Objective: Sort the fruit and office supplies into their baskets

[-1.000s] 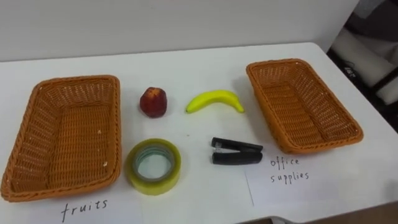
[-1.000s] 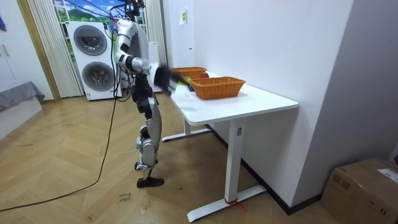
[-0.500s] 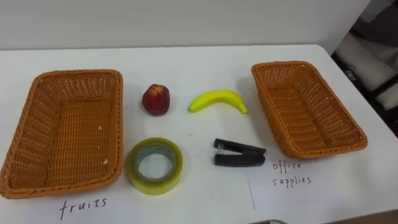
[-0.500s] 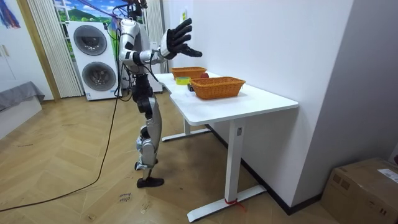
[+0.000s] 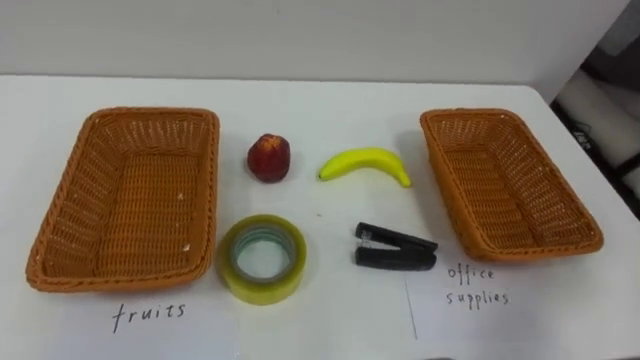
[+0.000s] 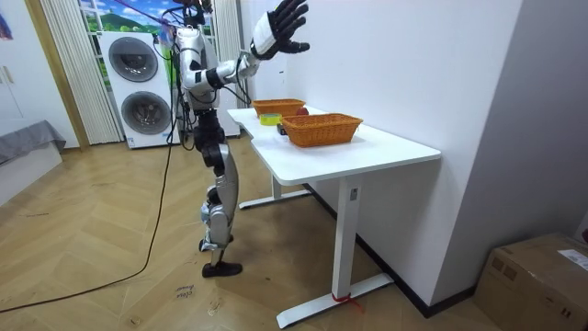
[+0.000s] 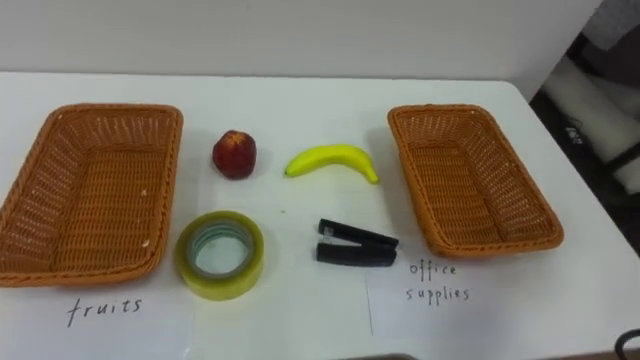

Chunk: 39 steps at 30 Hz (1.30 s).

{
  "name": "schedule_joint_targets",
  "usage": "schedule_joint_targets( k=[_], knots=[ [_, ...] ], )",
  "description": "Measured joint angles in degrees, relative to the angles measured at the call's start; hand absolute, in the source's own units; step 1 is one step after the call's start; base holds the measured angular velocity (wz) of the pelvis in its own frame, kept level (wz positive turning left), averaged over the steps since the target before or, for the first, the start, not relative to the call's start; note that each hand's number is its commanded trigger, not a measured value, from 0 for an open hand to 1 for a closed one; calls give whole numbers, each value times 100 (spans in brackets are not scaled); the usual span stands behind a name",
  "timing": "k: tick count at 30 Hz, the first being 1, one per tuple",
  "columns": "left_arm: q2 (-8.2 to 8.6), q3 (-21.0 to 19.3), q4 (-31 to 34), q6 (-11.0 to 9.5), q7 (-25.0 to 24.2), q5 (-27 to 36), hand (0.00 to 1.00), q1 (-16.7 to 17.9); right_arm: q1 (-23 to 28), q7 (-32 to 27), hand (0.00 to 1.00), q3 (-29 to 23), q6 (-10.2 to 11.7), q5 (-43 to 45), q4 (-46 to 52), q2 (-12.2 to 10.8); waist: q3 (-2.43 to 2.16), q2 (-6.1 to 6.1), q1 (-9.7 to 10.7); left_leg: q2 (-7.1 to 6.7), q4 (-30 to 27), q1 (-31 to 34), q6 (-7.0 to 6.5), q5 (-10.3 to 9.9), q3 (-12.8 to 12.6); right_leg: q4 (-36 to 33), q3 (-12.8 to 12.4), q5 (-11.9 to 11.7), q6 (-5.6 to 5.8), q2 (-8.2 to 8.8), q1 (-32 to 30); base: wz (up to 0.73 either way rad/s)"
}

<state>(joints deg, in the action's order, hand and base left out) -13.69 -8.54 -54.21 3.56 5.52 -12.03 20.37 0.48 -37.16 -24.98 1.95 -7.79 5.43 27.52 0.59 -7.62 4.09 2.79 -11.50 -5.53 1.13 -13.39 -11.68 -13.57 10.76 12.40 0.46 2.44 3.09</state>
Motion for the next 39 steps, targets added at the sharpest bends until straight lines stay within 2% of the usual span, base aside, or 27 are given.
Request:
schedule_joint_targets(
  k=[4, 6, 11, 17, 25, 26, 31, 39],
  knots=[
    [-1, 25, -23, 5, 3, -4, 0, -72, -114, 255, 0, 261, 3, 182, 308, 0, 3, 42, -61, 1, 17, 17, 0, 0, 8, -7, 12, -2, 1, -1, 9, 0],
    [9, 59, -6, 4, 16, -136, 0, -91, -127, 473, 0, 433, -3, 179, 458, -1, -17, 82, -133, 3, 17, 22, 0, 0, 9, -5, 41, -4, -1, 0, 8, 0],
    [27, 142, -18, 4, 17, -397, 0, -92, -182, 896, 0, 637, -3, 179, 701, 0, -43, 188, -160, -2, 26, -17, 1, 1, 89, 19, 130, -4, 0, 5, 91, 7],
    [27, 203, -51, 5, -2, -521, 0, -83, -289, 1122, 0, 667, -1, 576, 704, 0, -41, 162, -280, 6, 14, 38, 6, 4, 106, 84, 226, -15, -6, 5, 121, 4],
    [15, 209, -90, -13, -6, -516, 0, -90, -293, 1538, 0, 1232, 3, 810, 735, 0, -18, 211, -347, 9, 10, -8, 5, 3, 128, 90, 293, -43, -5, 15, 188, 2],
    [16, 209, -101, -14, -26, -516, 0, -97, -292, 1636, 0, 1280, 3, 837, 734, 0, -32, 189, -351, 9, 10, -7, 5, 3, 142, 87, 329, -43, -5, 19, 195, 7],
    [16, 209, -113, -14, -215, -515, 0, -107, -292, 1952, 0, 1302, 3, 863, 734, 0, -34, 185, -436, 5, 0, -6, 4, 3, 164, 88, 373, -43, -5, 28, 214, 3],
    [16, 209, -106, -18, -370, -516, 0, -190, -292, 2499, 0, 1538, 3, 863, 727, -1, -19, 182, -482, -7, -20, 7, 4, 3, 263, 93, 499, -40, -1, 44, 256, 6]
  ],
)
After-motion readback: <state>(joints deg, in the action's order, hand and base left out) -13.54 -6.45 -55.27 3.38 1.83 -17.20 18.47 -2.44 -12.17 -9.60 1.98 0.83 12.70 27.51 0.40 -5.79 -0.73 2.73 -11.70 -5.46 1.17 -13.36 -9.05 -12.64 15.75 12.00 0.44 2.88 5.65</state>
